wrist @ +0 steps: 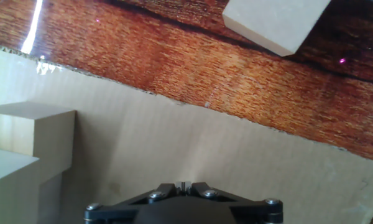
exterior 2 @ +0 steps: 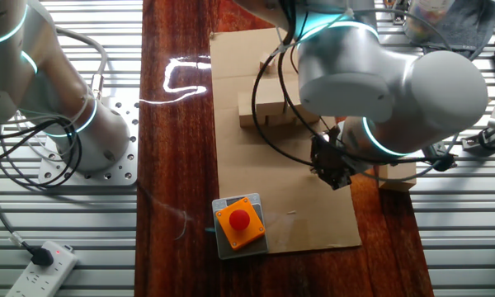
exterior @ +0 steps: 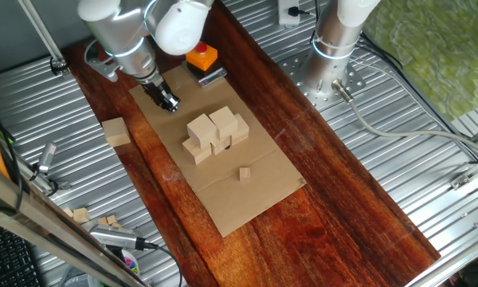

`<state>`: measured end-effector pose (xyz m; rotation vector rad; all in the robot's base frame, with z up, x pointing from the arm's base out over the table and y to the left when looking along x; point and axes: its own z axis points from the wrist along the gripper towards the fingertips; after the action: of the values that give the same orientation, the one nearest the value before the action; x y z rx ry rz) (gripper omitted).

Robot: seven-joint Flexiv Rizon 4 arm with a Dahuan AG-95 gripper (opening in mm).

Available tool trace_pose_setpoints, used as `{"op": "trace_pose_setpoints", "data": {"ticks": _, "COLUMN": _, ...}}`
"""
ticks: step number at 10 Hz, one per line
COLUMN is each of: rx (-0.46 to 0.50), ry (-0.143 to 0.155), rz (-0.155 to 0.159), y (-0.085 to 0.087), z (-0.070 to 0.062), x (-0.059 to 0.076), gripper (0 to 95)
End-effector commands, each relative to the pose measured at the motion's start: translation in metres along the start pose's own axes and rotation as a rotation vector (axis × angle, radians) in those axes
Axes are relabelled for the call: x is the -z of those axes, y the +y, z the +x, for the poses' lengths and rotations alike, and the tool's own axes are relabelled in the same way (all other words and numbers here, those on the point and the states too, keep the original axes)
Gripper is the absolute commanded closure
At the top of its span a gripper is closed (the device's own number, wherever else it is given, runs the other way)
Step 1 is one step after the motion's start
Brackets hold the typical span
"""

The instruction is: Stack the blocks into a pyramid shape

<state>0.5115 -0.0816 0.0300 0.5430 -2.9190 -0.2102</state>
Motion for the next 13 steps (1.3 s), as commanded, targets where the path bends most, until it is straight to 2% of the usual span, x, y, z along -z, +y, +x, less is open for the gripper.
{"op": "trace_pose_setpoints", "data": {"ticks": 1, "rx": -0.013, "ry": -0.028, "rz": 0.059, "y": 0.0, "z": 0.0009, "x": -0.0002, "gripper": 95.0}}
{"op": "trace_pose_setpoints", "data": {"ticks": 4, "rx": 0.026, "ry": -0.038, "rz": 0.199, "y": 0.0, "z": 0.0009, "x": -0.0002, "gripper": 95.0}}
{"op": "trace_pose_setpoints", "data": {"ticks": 5, "rx": 0.054, "ry": -0.047, "rz": 0.267, "y": 0.0, "z": 0.0009, "x": -0.0002, "gripper": 95.0}}
{"op": "trace_pose_setpoints", "data": {"ticks": 6, "rx": 0.067, "ry": -0.062, "rz": 0.316, "y": 0.0, "z": 0.0009, "x": -0.0002, "gripper": 95.0}}
{"op": "trace_pose_setpoints", "data": {"ticks": 8, "rx": 0.038, "ry": -0.075, "rz": 0.336, "y": 0.0, "z": 0.0009, "x": -0.0002, "gripper": 95.0}}
{"op": "trace_pose_setpoints", "data": {"ticks": 11, "rx": 0.041, "ry": -0.107, "rz": 0.337, "y": 0.0, "z": 0.0009, "x": -0.0002, "gripper": 95.0}}
{"op": "trace_pose_setpoints", "data": {"ticks": 13, "rx": 0.048, "ry": -0.097, "rz": 0.335, "y": 0.0, "z": 0.0009, "x": -0.0002, "gripper": 95.0}}
